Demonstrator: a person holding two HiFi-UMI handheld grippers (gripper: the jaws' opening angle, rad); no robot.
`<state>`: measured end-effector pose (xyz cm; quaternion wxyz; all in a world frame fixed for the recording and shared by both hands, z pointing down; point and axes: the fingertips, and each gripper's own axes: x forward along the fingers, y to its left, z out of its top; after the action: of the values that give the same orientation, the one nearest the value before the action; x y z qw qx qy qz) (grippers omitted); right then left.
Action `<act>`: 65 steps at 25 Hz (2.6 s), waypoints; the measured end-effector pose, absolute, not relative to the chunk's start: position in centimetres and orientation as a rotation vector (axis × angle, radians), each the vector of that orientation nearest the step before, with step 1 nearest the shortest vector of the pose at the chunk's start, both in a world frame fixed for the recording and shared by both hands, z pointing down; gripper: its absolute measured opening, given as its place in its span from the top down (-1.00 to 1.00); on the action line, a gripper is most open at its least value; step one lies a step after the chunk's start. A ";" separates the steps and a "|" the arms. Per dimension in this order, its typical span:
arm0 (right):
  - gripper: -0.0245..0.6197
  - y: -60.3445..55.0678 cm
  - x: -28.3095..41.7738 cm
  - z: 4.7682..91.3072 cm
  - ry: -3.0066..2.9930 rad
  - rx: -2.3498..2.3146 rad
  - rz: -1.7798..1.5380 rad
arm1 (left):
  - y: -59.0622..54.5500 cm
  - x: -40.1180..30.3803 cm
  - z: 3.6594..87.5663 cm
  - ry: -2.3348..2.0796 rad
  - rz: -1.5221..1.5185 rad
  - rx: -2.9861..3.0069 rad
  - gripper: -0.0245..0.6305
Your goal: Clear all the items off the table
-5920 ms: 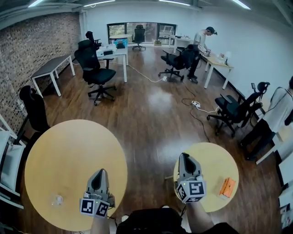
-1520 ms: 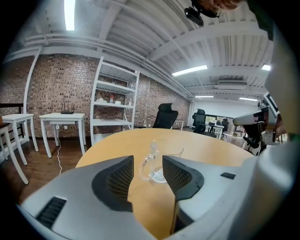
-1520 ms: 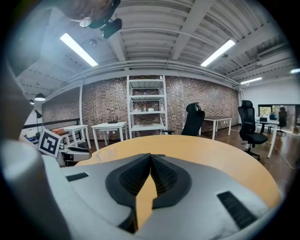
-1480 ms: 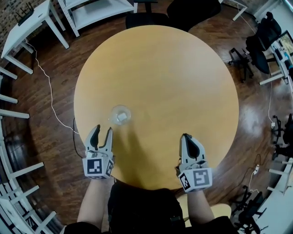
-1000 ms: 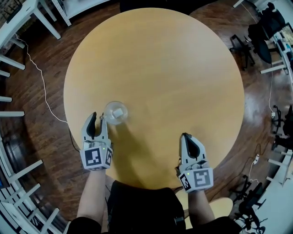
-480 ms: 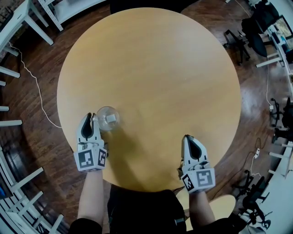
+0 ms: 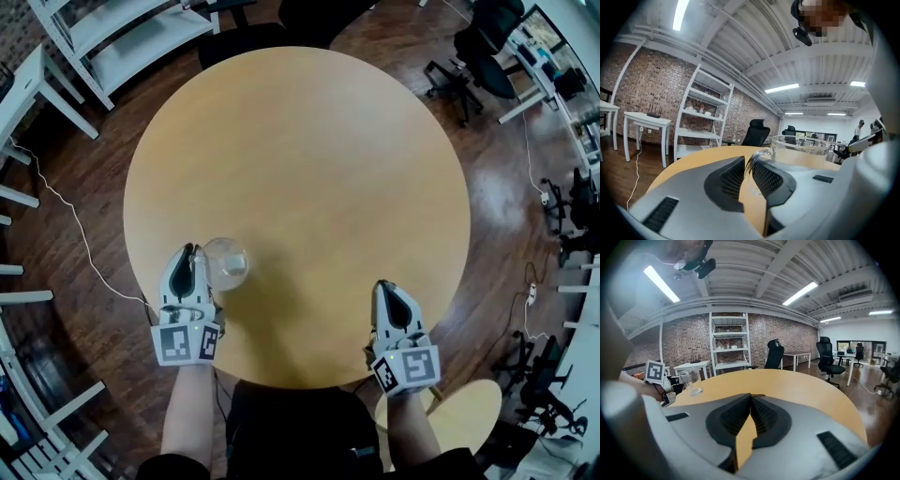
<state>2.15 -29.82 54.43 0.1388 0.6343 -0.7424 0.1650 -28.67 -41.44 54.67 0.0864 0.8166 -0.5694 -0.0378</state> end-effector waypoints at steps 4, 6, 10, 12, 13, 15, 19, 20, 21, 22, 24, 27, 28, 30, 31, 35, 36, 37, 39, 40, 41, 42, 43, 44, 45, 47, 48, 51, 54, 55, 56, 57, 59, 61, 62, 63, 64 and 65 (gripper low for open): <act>0.91 -27.7 0.9 51.5 -2.137 1.960 0.437 | -41.4 -28.0 51.4 -1.580 -0.152 2.537 0.81; 0.91 -26.1 1.3 49.9 -2.102 2.047 0.402 | -41.3 -26.9 49.9 -1.507 -0.169 2.585 0.81; 0.91 -21.6 4.0 47.4 -1.969 2.240 0.357 | -40.6 -22.5 47.5 -1.305 -0.168 2.706 0.81; 0.91 -18.9 5.9 46.3 -1.887 2.334 0.341 | -39.7 -19.6 46.5 -1.191 -0.164 2.763 0.81; 0.91 -17.6 6.9 45.8 -1.843 2.384 0.329 | -39.2 -18.0 46.1 -1.132 -0.164 2.789 0.81; 0.91 -14.8 8.9 44.6 -1.749 2.488 0.299 | -38.3 -14.4 45.4 -1.008 -0.167 2.837 0.81; 0.91 -7.7 13.1 43.1 -1.532 2.683 0.243 | -34.9 -6.3 43.7 -0.741 -0.200 2.930 0.81; 0.91 -5.8 14.2 42.6 -1.479 2.723 0.226 | -33.6 -4.2 43.1 -0.678 -0.215 2.947 0.81; 0.91 -3.9 15.3 42.0 -1.433 2.755 0.208 | -32.3 -2.3 42.5 -0.623 -0.231 2.958 0.81; 0.91 -2.1 16.2 41.5 -1.391 2.780 0.191 | -30.9 -0.5 42.0 -0.574 -0.243 2.966 0.81; 0.91 1.8 18.0 40.6 -1.311 2.818 0.160 | -28.0 3.0 41.3 -0.485 -0.262 2.976 0.81; 0.91 8.7 21.3 39.3 -1.179 2.878 0.113 | -22.7 8.7 40.5 -0.356 -0.276 2.989 0.81; 0.91 11.3 22.5 38.9 -1.133 2.897 0.098 | -20.6 10.6 40.2 -0.311 -0.274 2.995 0.81; 0.91 16.5 24.8 38.6 -1.031 2.932 0.092 | -16.2 14.0 39.8 -0.211 -0.274 2.997 0.81; 0.91 18.9 25.8 38.7 -0.980 2.951 0.096 | -14.2 15.6 39.6 -0.156 -0.278 2.989 0.81; 0.91 26.5 28.4 38.6 -0.834 3.009 0.079 | -7.2 21.1 39.2 0.027 -0.309 2.962 0.81; 0.91 28.1 28.9 38.6 -0.811 3.014 0.075 | -5.5 22.3 39.2 0.061 -0.313 2.960 0.81; 0.91 29.7 29.2 38.5 -0.787 3.016 0.071 | -3.9 23.6 39.2 0.094 -0.315 2.956 0.81; 0.91 33.2 29.5 38.4 -0.721 3.024 0.066 | -0.6 26.0 39.2 0.168 -0.312 2.935 0.81; 0.91 35.0 29.6 38.4 -0.682 3.033 0.068 | 1.1 27.1 39.2 0.211 -0.307 2.925 0.81; 0.91 36.8 29.5 38.5 -0.641 3.044 0.072 | 2.8 28.1 39.1 0.254 -0.301 2.918 0.81; 0.91 38.5 29.3 38.6 -0.596 3.059 0.077 | 4.4 29.0 39.1 0.298 -0.293 2.915 0.81; 0.91 40.1 29.0 38.8 -0.547 3.078 0.083 | 6.0 29.9 39.0 0.347 -0.284 2.915 0.81; 0.91 41.7 28.7 39.1 -0.492 3.099 0.091 | 7.5 30.6 39.0 0.401 -0.273 2.915 0.81; 0.91 43.3 28.4 39.4 -0.435 3.123 0.100 | 9.0 31.4 39.0 0.456 -0.262 2.913 0.81; 0.91 46.1 27.9 40.1 -0.324 3.166 0.118 | 11.8 32.9 38.9 0.551 -0.246 2.902 0.81; 0.91 47.2 27.8 40.5 -0.272 3.181 0.129 | 13.0 33.6 38.9 0.590 -0.240 2.895 0.81; 0.91 49.6 27.2 41.4 -0.140 3.204 0.170 | 16.0 35.6 39.2 0.694 -0.213 2.868 0.81; 0.91 51.2 26.5 41.5 -0.036 3.219 0.173 | 18.5 37.2 39.6 0.787 -0.196 2.837 0.81; 0.91 51.6 26.2 41.4 -0.004 3.224 0.169 | 19.2 37.6 39.7 0.813 -0.189 2.826 0.81; 0.91 51.9 25.8 41.3 0.026 3.227 0.166 | 19.8 38.1 40.0 0.837 -0.183 2.814 0.81; 0.91 52.2 25.4 41.3 0.054 3.226 0.164 | 20.4 38.4 40.1 0.861 -0.181 2.802 0.81; 0.91 52.8 24.9 41.4 0.103 3.219 0.161 | 21.7 39.1 40.3 0.914 -0.188 2.788 0.81; 0.91 53.2 24.4 41.6 0.136 3.222 0.153 | 22.9 39.4 40.6 0.973 -0.191 2.781 0.81; 0.91 53.5 24.1 41.9 0.151 3.224 0.150 | 23.6 39.6 41.0 0.999 -0.185 2.775 0.81; 0.91 53.7 23.8 42.3 0.164 3.224 0.151 | 24.2 39.7 41.4 1.022 -0.175 2.765 0.81; 0.91 53.9 23.6 42.6 0.180 3.223 0.156 | 24.8 39.8 41.8 1.041 -0.164 2.754 0.81; 0.91 54.0 23.4 42.8 0.195 3.223 0.164 | 25.2 39.9 42.2 1.057 -0.154 2.744 0.81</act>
<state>23.43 53.97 42.82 -0.0458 0.9958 0.0604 0.0507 39.95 25.19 42.18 0.0984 0.9274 0.3571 -0.0521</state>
